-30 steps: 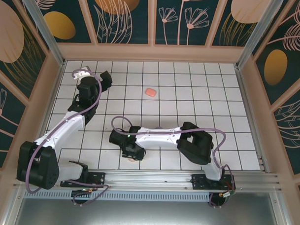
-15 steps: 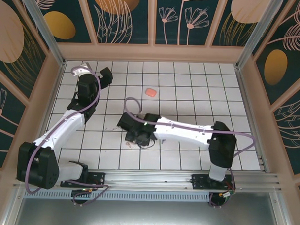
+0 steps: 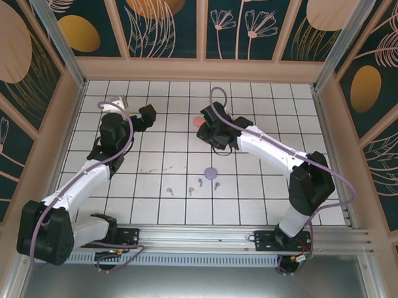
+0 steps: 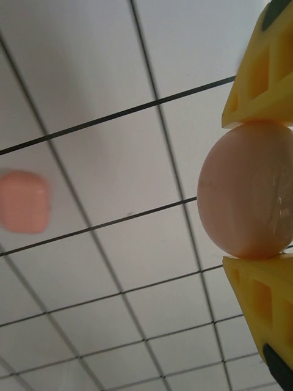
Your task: Insert wireless bluetooth earbuds into charging case
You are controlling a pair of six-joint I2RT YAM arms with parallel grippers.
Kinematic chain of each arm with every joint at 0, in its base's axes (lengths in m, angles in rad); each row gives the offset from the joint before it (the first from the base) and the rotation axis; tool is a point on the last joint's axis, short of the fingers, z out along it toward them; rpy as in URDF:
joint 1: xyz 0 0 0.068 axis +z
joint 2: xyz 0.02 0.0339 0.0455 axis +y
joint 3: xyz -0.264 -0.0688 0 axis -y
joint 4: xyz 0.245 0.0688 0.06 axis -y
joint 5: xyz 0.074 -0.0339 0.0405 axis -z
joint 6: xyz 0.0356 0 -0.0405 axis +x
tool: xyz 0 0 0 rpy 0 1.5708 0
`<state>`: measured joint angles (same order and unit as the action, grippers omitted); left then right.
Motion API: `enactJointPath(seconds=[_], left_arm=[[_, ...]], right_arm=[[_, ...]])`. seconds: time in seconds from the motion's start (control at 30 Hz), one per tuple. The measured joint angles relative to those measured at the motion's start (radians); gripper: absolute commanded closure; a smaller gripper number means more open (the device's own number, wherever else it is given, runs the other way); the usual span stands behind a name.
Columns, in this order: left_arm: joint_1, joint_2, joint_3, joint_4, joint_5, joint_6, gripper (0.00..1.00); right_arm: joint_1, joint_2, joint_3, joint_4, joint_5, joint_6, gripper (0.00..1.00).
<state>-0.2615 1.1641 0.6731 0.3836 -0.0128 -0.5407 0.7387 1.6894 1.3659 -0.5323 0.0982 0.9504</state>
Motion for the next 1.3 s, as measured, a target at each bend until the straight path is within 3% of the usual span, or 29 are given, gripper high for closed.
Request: enactJointPath(seconds=[0.23,0.53,0.93,1.3], left_arm=[[0.000,0.019,-0.186,0.319,0.285,-0.077,0.01],[0.000,0.152,-0.267,0.631,0.488,-0.154,0.07],[-0.028,0.267,-0.267,0.717,0.555,-0.134,0.39],[-0.045,0.320,-0.264,0.750,0.563,-0.107,0.56]], right_arm=[[-0.086,0.000,-0.001,0.151,-0.087,-0.026,0.57],[-0.088,0.045,0.000,0.286,-0.216,0.028,0.57],[-0.008,0.127,0.064,0.358,-0.269,0.131,0.58],[0.036,0.167,0.129,0.386,-0.283,0.186,0.58]])
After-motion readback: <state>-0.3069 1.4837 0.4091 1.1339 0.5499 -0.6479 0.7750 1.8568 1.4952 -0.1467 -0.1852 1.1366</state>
